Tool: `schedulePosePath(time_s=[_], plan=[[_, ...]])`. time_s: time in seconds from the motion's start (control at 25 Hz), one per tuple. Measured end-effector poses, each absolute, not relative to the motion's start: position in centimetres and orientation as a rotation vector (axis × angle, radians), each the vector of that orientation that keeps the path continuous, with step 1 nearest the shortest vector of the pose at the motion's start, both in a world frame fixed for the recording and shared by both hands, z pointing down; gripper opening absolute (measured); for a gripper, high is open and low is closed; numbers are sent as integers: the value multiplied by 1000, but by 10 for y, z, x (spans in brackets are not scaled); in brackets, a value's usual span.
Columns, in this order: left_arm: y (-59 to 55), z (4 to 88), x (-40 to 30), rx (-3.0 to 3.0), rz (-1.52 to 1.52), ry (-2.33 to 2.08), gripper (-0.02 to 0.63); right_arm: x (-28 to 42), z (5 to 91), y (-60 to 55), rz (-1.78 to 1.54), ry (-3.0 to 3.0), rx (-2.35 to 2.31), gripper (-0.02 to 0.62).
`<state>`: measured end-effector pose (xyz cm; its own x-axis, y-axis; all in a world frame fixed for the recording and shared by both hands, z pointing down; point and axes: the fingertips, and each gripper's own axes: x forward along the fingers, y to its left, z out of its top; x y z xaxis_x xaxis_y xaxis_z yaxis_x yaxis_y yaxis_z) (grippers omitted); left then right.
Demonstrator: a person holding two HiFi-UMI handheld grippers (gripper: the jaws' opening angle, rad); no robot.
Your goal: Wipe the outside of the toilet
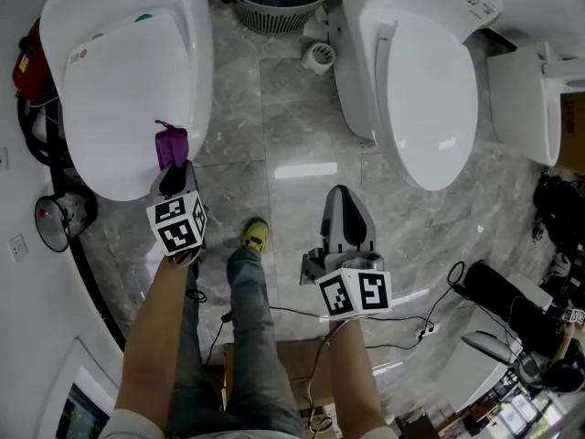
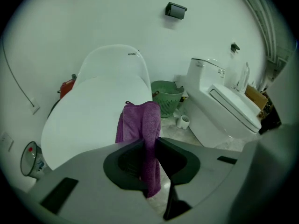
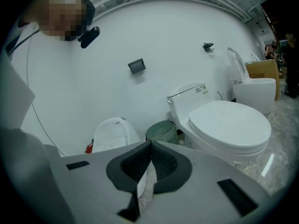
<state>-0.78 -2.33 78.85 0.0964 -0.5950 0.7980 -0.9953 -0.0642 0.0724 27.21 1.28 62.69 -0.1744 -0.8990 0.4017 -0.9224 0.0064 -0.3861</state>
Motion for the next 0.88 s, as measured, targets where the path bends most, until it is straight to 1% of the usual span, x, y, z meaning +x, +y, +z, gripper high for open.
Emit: schedulePosePath(time_s=[0.28, 0.44, 0.6, 0.88], plan=[[-12, 786, 72, 1924, 688, -1172, 97, 281, 622, 18, 888, -2170, 2016, 8], [-6, 770, 97, 2036, 678, -1035, 97, 275, 617, 17, 877, -2175, 2017, 8], [-4, 752, 86, 2064, 651, -1022, 97, 257, 609, 14, 867, -2196, 1995, 9], [-10, 734, 24, 2040, 608, -1092, 97, 204, 595, 3, 851, -2262, 1921, 8]])
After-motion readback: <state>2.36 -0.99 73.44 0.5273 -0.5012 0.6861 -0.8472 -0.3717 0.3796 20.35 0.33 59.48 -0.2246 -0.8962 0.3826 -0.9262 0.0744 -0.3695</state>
